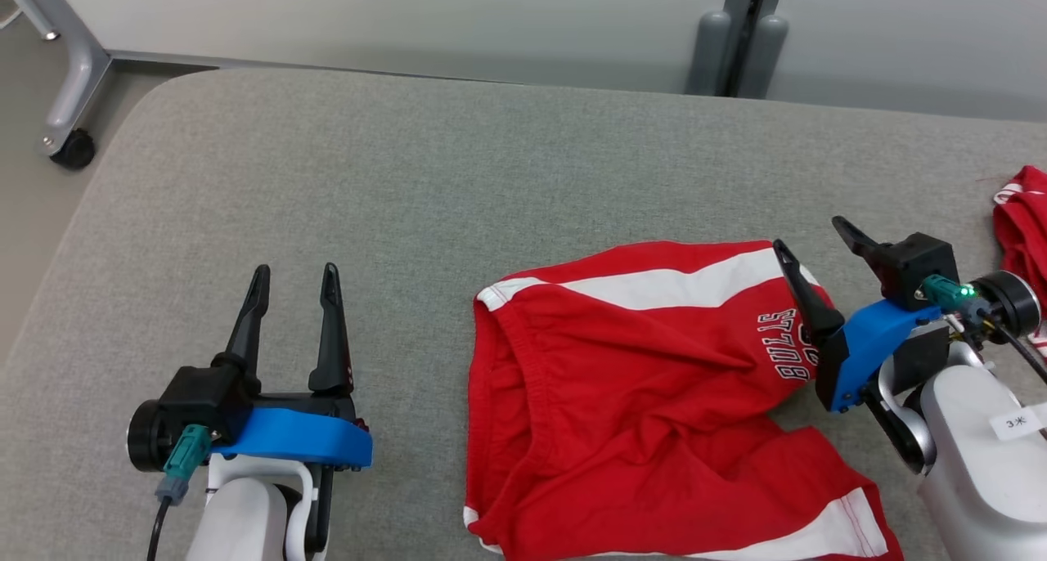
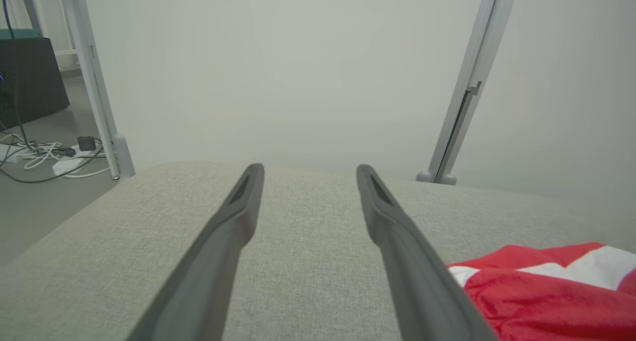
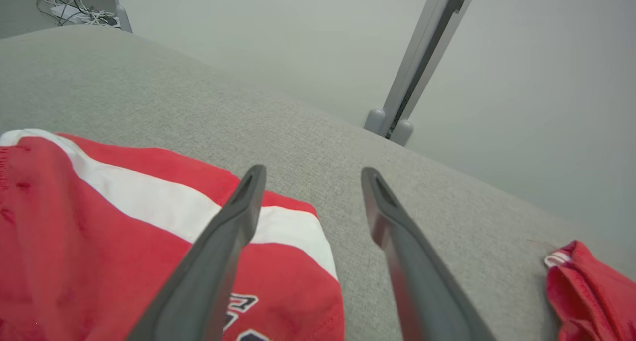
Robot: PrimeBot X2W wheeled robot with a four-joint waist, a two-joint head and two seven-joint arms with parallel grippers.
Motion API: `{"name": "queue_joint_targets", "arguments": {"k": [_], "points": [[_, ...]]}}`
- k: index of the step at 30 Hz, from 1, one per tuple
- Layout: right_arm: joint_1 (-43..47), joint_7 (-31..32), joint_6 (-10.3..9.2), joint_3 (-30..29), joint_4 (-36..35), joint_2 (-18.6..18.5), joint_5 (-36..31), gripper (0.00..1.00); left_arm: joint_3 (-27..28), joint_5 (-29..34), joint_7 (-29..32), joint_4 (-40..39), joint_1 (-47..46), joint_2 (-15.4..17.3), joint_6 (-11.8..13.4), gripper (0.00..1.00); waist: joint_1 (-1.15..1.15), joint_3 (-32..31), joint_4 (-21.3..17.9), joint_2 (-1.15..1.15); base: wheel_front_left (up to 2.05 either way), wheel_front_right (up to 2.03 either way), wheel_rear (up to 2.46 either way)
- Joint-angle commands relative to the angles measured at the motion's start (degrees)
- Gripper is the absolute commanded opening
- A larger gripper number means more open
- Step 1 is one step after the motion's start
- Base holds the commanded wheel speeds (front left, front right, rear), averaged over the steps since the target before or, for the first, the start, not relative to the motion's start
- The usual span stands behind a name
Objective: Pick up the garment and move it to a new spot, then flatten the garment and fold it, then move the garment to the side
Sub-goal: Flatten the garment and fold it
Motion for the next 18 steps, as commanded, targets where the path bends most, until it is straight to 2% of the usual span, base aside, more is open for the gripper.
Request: {"name": "queue_joint_targets", "arguments": {"k": [1,7,11,13,14,18], "points": [[-1.5,-0.2,0.01,-0.1,1.6,-0.2,0.4,1.00,-0.4,-0.3,-0.3,-0.1,-1.1,-0.1,0.1,1.00,0.00,1.0,1.1,0.00,0.00,0.00,0.00],[-3.7,2.1,0.01,2.1,12.1,-1.9,0.7,1.00,-1.5,-1.2,-0.3,-0.2,-1.8,-0.1,0.7,1.00,0.00,2.2,2.5,0.00,0.00,0.00,0.00],[-5.1,4.3,0.01,5.1,16.9,-1.4,3.3,1.00,-2.0,-1.5,-0.3,-0.1,-2.2,-0.1,0.8,1.00,0.00,2.4,2.9,0.00,0.00,0.00,0.00],[-5.9,5.5,0.01,6.9,18.3,-1.3,4.8,0.12,-2.3,-1.7,-0.3,0.1,-2.3,-0.1,1.0,1.00,0.00,2.4,3.0,0.00,0.00,0.00,0.00],[-6.6,5.9,0.01,7.4,18.8,-1.2,6.2,0.00,-2.5,-1.7,-0.3,0.1,-2.4,-0.1,1.0,1.00,0.00,2.5,3.1,0.00,0.00,0.00,0.00],[-11.9,4.8,0.01,9.1,18.2,-2.3,8.0,0.00,-3.1,-2.1,-0.3,0.2,-3.0,-0.1,1.1,1.00,0.00,2.9,3.8,0.00,0.00,0.00,0.00]]}}
